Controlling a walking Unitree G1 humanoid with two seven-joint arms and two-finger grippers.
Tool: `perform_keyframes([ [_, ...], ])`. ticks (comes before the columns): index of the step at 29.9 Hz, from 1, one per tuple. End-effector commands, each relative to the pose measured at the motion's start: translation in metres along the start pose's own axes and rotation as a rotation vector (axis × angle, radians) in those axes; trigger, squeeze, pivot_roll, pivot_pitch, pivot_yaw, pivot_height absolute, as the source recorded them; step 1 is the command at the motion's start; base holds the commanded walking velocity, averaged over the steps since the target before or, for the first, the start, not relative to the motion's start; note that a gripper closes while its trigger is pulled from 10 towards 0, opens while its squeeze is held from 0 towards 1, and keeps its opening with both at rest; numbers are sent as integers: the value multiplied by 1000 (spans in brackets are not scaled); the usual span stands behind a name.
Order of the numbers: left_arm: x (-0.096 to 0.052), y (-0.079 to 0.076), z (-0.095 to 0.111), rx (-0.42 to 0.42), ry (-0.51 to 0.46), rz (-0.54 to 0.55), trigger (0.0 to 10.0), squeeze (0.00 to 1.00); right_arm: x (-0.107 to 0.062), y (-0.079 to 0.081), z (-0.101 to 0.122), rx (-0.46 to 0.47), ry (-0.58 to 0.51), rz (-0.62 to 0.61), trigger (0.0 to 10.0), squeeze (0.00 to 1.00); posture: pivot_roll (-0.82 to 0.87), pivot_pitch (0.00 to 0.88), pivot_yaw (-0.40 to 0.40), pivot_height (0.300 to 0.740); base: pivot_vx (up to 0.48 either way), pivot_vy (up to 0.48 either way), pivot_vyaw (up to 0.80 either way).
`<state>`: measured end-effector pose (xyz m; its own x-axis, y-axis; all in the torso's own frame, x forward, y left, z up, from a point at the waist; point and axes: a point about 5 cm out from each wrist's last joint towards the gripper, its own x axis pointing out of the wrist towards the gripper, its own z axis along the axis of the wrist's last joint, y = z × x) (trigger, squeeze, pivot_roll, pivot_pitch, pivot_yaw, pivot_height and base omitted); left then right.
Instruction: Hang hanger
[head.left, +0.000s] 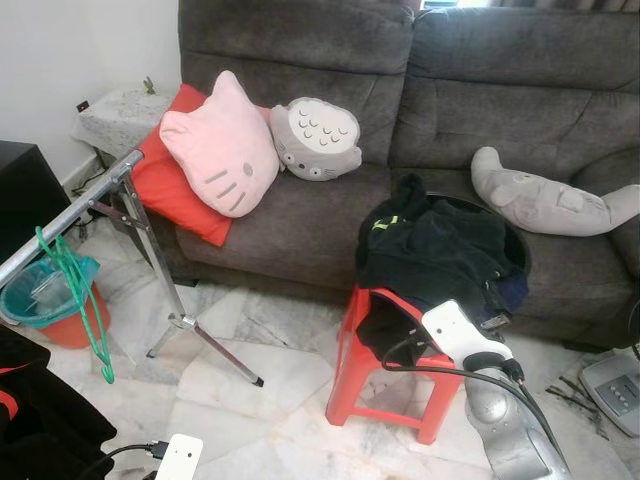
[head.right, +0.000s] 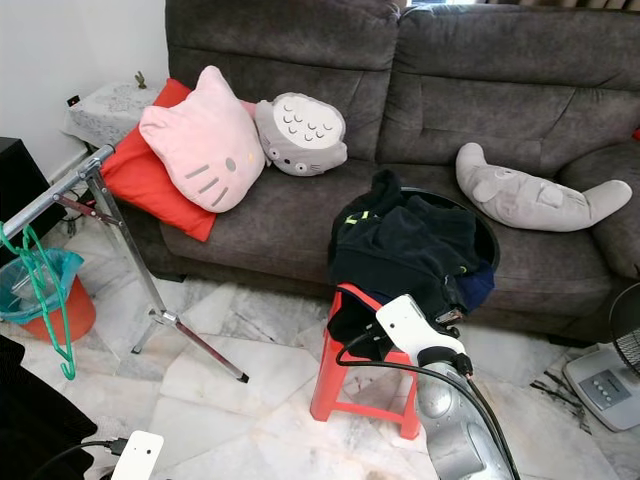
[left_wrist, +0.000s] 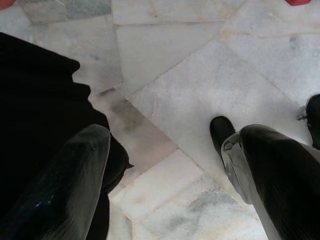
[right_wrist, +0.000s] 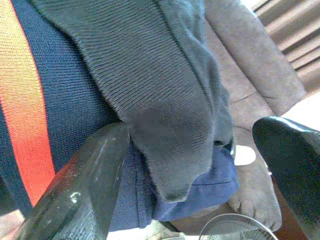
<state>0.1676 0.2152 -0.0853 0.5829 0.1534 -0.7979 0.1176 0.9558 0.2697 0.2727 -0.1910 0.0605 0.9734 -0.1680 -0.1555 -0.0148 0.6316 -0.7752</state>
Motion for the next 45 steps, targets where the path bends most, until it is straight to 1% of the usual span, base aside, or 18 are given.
perform_keyframes([
  [1,-1,-1,-8,-7,31,2,10000,0,2,2,2,2,-1,21,10000,0,-16,0,-38,740,0,0,0],
  [5,-1,-2,-8,-7,31,2,10000,0,2,2,1,6,1,25,10000,0,-16,0,-38,740,0,0,0],
  [10,-2,-2,-8,-10,32,4,10000,0,2,9,5,12,-15,72,10000,0,-14,0,-41,740,0,0,0],
  [15,-2,-2,-8,-12,31,8,10000,0,5,6,8,18,-35,48,10000,0,-14,0,-41,740,0,0,0],
  [22,-2,-2,-8,-14,31,8,10000,0,7,5,12,29,-57,47,10000,0,-16,0,-42,740,0,0,0],
  [29,-2,-2,-9,-14,33,8,10000,0,6,1,11,32,-64,31,10000,0,-16,0,-42,740,0,0,0],
  [32,-2,-1,-9,-15,34,9,10000,0,3,2,9,30,-59,42,10000,0,-8,0,-44,740,0,0,0],
  [38,-2,0,-9,-14,34,9,10000,0,-8,3,1,17,-33,81,10000,0,-11,0,-42,740,0,0,0],
  [40,-2,0,-8,-13,33,8,10000,0,-12,1,-3,10,-20,89,10000,0,-11,0,-42,740,0,0,0],
  [45,-1,0,-8,-12,31,7,10000,0,-13,-4,-6,1,-10,67,10000,0,-14,0,-40,740,0,0,0],
])
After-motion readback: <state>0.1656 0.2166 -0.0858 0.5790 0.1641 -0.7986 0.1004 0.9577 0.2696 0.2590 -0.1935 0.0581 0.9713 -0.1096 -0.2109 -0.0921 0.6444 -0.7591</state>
